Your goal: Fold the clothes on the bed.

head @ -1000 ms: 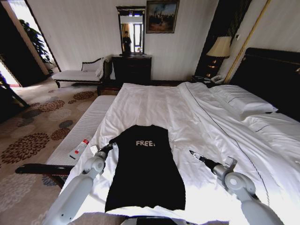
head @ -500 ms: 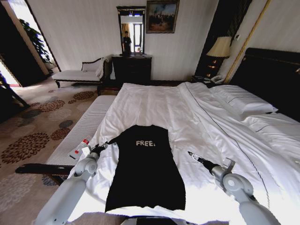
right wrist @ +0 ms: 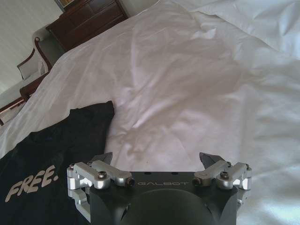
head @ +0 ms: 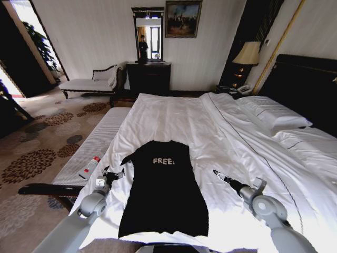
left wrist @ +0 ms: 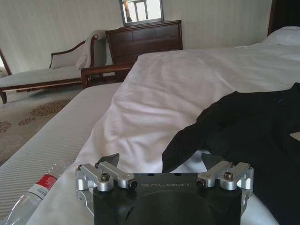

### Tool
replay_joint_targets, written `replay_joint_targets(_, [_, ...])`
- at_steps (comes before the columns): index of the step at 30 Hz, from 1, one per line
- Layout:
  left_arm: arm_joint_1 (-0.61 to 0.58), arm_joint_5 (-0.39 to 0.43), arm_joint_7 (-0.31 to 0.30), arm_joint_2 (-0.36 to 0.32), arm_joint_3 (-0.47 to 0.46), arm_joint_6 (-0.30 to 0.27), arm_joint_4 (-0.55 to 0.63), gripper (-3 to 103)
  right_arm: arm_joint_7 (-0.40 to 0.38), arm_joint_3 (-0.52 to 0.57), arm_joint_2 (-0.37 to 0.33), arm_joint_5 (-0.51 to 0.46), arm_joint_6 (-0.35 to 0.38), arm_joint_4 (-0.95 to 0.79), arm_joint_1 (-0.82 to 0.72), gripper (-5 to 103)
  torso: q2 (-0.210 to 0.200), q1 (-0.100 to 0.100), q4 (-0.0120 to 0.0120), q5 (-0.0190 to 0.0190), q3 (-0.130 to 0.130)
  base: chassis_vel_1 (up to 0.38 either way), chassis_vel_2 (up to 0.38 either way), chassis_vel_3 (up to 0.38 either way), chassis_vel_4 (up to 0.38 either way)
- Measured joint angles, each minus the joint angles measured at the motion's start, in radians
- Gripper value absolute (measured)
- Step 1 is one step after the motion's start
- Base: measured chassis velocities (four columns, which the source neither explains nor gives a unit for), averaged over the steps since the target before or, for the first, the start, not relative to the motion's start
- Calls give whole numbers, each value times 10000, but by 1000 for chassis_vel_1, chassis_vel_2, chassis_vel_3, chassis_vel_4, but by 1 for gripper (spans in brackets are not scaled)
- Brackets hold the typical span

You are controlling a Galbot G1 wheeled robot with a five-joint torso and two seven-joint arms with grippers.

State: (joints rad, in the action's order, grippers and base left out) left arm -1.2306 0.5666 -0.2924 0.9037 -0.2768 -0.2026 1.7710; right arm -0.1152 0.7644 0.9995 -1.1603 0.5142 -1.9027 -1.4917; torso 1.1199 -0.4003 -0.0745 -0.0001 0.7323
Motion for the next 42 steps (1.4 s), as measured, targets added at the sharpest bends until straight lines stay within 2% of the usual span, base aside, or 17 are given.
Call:
replay_joint_targets(5, [615,313,-120,259,358,-8,-528,95,-2,120,-83,-41,3,-41,-54,100,0,-1,2,-1,1,0,0,0,0])
replay_joint_targets(7, [962,377,-193,406,713,-45,-827,85,-2,212,-143,-101,3,-41,-76,100,0,0,0,1,0,0,0,0,0])
replay_joint_targets(10, [1147,385,-226,490,932,-70,-993,80,-8,258,-167,-154,4,-42,-85,100,-1,0,0,0,1,0,0,0,0])
replay_joint_targets(11, [1275,405,-246,541,1079,-84,-1088,70,-12,286,-181,-188,6,-48,-85,100,0,-1,1,0,0,0,0,0,0])
replay_joint_targets(14, [1461,516,-323,631,1274,-145,-1201,64,-22,324,-204,-255,8,-51,-84,100,-1,-2,2,-1,1,0,0,0,0])
replay_joint_targets(17, [1637,679,-385,651,1439,-227,-1284,47,-54,347,-215,-359,15,-27,-65,100,0,0,1,1,1,0,0,0,0])
replay_joint_targets(20, [1700,743,-388,632,1504,-255,-1353,42,-68,352,-218,-392,18,-17,-48,100,0,0,2,0,1,0,0,0,0])
replay_joint_targets(24, [1830,884,-391,629,1545,-283,-1497,20,-76,367,-219,-418,21,36,-27,100,-1,-1,3,0,1,0,0,0,0])
replay_joint_targets(26, [1834,893,-392,629,1547,-285,-1498,20,-76,367,-219,-418,21,38,-27,100,-1,-1,3,0,1,0,0,0,0])
replay_joint_targets(29, [1997,1153,-438,591,1573,-337,-1541,4,-76,397,-220,-422,21,73,-33,100,-1,0,2,0,1,0,0,0,0])
replay_joint_targets(31, [2029,1190,-446,571,1576,-345,-1550,4,-76,402,-220,-422,21,74,-36,100,0,0,2,1,1,0,0,0,0])
replay_joint_targets(32, [2080,1268,-454,528,1583,-357,-1563,0,-76,416,-218,-423,21,74,-41,100,0,-1,2,0,1,0,0,0,0])
replay_joint_targets(38, [2126,1633,-563,450,1549,-455,-1525,0,-68,455,-223,-430,22,75,-62,100,0,-1,2,-1,1,0,0,0,0])
replay_joint_targets(42, [2149,2448,-874,271,1309,-771,-1103,0,-54,464,-226,-429,22,80,-65,100,-1,-1,3,-1,1,0,0,0,0])
